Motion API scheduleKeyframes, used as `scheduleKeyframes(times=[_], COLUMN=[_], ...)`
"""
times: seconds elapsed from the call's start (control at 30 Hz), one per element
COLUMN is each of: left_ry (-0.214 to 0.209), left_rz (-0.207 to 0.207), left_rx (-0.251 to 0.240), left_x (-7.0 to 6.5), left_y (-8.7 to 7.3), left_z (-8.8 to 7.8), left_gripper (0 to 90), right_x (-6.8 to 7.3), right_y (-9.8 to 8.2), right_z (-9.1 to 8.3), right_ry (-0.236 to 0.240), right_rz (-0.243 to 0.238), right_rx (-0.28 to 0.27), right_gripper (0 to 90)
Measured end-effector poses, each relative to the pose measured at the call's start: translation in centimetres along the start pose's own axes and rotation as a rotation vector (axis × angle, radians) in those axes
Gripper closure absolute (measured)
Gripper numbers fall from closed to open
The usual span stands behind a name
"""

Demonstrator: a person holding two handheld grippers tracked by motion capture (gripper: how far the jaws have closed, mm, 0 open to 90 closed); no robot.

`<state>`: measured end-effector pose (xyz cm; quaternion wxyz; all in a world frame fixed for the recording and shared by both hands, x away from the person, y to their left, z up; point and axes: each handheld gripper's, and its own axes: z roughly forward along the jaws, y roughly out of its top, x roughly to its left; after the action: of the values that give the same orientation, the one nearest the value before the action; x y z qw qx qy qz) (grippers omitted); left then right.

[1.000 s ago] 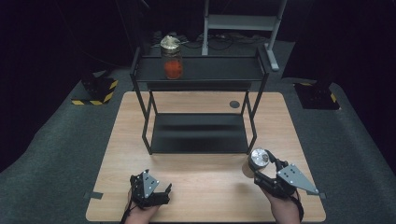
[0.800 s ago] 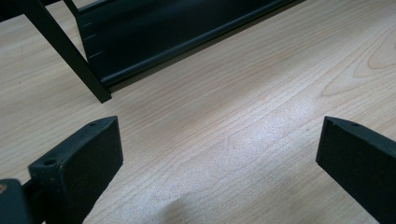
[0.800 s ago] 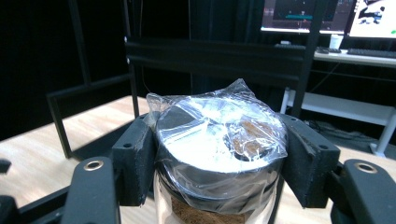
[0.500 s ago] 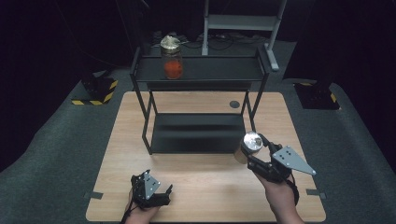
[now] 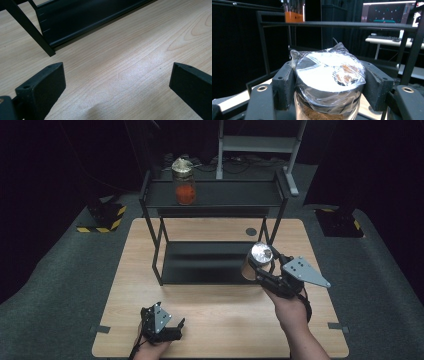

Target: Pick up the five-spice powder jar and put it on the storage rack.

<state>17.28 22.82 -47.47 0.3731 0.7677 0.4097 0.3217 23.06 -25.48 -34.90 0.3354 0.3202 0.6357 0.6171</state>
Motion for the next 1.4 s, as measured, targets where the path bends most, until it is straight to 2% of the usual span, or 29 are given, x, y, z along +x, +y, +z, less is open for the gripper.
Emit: scheduleKeyframes(times=[0.63, 1.07, 1.4], left_ry=[-0.014, -0.013, -0.017], left_rz=[0.003, 0.012, -0.001], left_rx=[-0.001, -0.002, -0.009], left_x=[0.2, 0.1, 0.3], left_y=[0.0, 0.0, -0.2], left_z=[0.0, 0.0, 0.0], left_gripper=[0.7, 0.7, 0.7], right_x=[-0.4, -1.0, -1.2], right_y=[4.0, 6.1, 7.8], right_z=[2.6, 4.3, 5.2], right_ry=[-0.013, -0.028, -0.044], right_rz=[-0.046, -0.043, -0.047], right_rx=[-0.059, -0.083, -0.114], right_gripper=[34.3, 34.3, 34.3])
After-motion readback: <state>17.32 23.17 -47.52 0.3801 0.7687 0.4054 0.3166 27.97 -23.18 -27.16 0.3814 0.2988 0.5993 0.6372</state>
